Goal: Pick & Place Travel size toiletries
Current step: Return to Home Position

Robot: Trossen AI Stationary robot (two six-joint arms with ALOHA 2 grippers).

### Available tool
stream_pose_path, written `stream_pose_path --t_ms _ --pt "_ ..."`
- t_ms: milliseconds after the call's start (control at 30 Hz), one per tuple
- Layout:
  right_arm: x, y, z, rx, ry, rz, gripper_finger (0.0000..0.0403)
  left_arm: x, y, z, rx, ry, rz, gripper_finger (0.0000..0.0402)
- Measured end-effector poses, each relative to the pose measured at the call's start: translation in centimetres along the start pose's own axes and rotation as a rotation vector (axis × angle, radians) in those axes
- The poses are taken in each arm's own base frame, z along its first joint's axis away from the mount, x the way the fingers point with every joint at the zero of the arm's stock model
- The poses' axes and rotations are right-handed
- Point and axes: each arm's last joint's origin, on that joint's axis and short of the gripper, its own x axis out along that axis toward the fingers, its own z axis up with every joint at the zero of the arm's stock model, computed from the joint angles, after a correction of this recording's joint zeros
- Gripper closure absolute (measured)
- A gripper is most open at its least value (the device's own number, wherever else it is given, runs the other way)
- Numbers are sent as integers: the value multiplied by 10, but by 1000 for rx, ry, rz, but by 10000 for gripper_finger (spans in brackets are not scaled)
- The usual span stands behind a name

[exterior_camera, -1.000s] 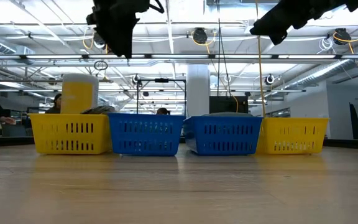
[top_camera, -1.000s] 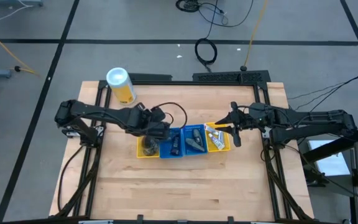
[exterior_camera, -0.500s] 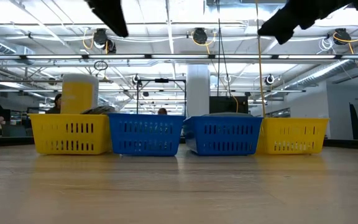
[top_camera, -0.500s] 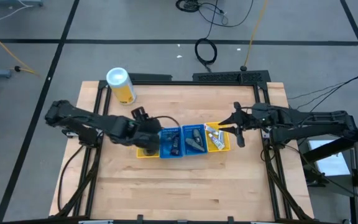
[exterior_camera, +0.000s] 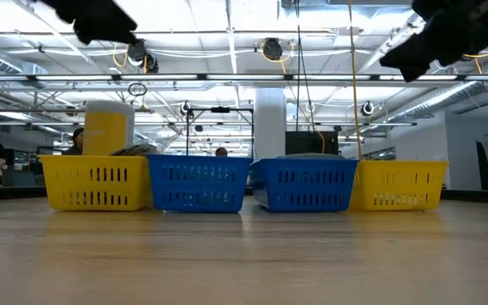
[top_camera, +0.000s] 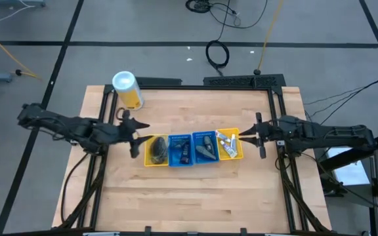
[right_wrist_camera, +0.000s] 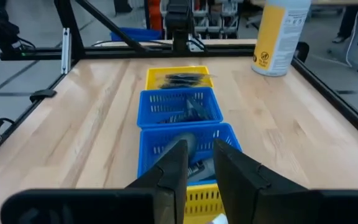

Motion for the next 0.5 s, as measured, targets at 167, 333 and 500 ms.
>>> stream_pose_path --t_ms 167,333,500 --pt "-10 0 -20 -15 -62 0 337 -9 11 -30 -26 -141 -55 190" --pt "-16 0 -38 -9 -135 2 339 -5 16 -62 -35 -205 -80 197" --pt "-15 0 -61 21 -164 5 340 1 16 -92 -54 -233 -150 206"
